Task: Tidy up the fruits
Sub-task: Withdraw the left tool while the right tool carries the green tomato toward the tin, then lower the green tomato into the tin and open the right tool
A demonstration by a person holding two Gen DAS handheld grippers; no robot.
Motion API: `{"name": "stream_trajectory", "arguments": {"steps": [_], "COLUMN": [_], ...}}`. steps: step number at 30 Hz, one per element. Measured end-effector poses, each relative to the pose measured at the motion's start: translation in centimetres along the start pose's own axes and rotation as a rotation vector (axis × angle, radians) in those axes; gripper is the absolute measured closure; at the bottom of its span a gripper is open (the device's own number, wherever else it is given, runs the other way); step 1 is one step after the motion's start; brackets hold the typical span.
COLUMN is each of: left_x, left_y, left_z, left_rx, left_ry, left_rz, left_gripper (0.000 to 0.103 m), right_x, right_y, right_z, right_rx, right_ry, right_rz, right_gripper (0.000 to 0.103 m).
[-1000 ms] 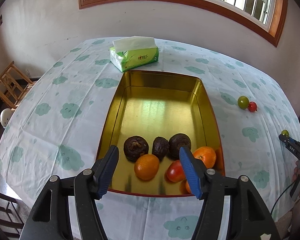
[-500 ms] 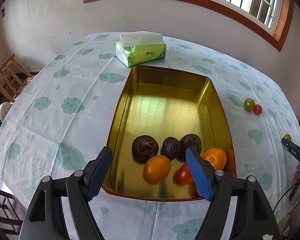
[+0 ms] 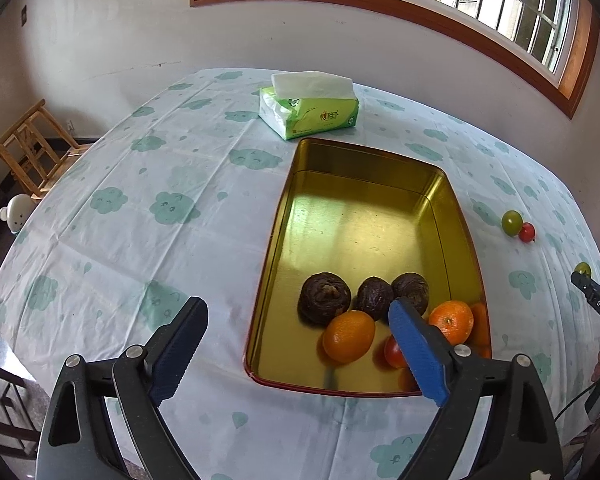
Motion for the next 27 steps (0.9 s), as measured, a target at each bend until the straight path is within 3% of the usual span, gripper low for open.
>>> {"name": "stream_trajectory", "arguments": {"steps": [16,27], "left_x": [0.5,0.9], "left_y": [2.7,5.2], "left_z": [-0.7,-0.9], "left_rx": [-0.058,-0.102], "left_ry": [-0.004,-0.002], "left_rz": [-0.032,-0.052], "left_gripper": [0.013,0.012], "right_x": [-1.0,1.1], "right_y": [21.4,28.4], "right_z": [-2.4,-2.5], "right_rx": [-0.417,-0.523], "right_ry": [-0.017,0.02], "right_rz": [-0.205,-0.3], "right_gripper": [0.066,0.066]}}
Point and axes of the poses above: each gripper's, at about its wrist camera, not at the fingertips, and z roughly the way its jaws point, y to its left, x to its underside, the point moved 6 cm from there along z, roughly the way its jaws point, and after that the axes turned 13 degrees about -y, right-handed, at the moved point
